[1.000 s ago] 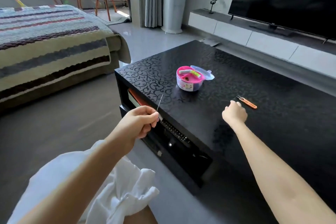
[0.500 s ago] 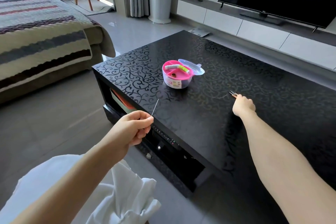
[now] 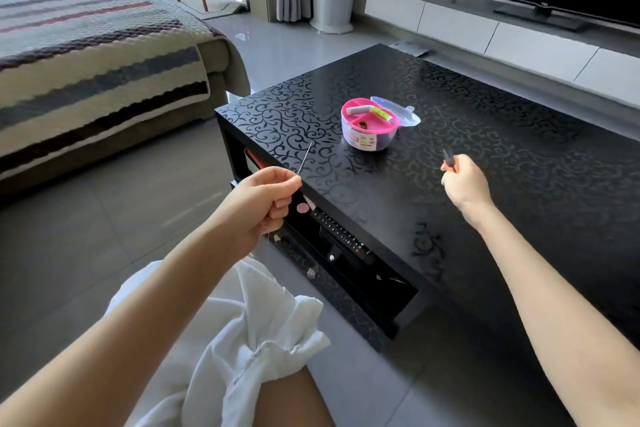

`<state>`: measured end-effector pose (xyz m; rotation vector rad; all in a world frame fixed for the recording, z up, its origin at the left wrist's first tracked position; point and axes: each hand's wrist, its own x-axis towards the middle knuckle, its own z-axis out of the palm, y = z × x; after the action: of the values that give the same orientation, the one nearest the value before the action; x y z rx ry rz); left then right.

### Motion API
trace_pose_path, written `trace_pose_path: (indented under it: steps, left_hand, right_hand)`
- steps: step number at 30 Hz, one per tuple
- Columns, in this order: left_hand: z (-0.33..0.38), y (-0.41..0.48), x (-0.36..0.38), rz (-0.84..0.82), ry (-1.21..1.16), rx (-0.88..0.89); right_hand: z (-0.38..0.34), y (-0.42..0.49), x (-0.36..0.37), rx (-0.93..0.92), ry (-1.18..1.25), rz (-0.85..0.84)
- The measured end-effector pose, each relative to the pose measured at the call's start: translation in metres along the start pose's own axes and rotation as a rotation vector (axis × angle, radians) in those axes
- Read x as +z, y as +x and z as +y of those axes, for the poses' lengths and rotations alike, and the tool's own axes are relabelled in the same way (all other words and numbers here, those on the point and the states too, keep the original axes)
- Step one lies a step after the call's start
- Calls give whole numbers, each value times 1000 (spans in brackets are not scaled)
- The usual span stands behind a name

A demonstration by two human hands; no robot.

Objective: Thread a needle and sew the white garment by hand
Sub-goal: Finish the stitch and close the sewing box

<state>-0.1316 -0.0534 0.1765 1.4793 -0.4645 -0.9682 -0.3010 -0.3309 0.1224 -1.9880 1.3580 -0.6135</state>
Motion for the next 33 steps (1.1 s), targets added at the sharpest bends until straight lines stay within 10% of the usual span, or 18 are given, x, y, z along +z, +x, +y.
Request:
trace_pose_path:
  steps: [8, 33]
  left_hand:
    - [16, -42, -60, 8, -138, 138]
    - [12, -11, -117, 30, -226, 152]
  right_hand:
    - [-83, -222, 62, -302, 336, -866]
    - [-123, -232, 117, -321, 252, -1167]
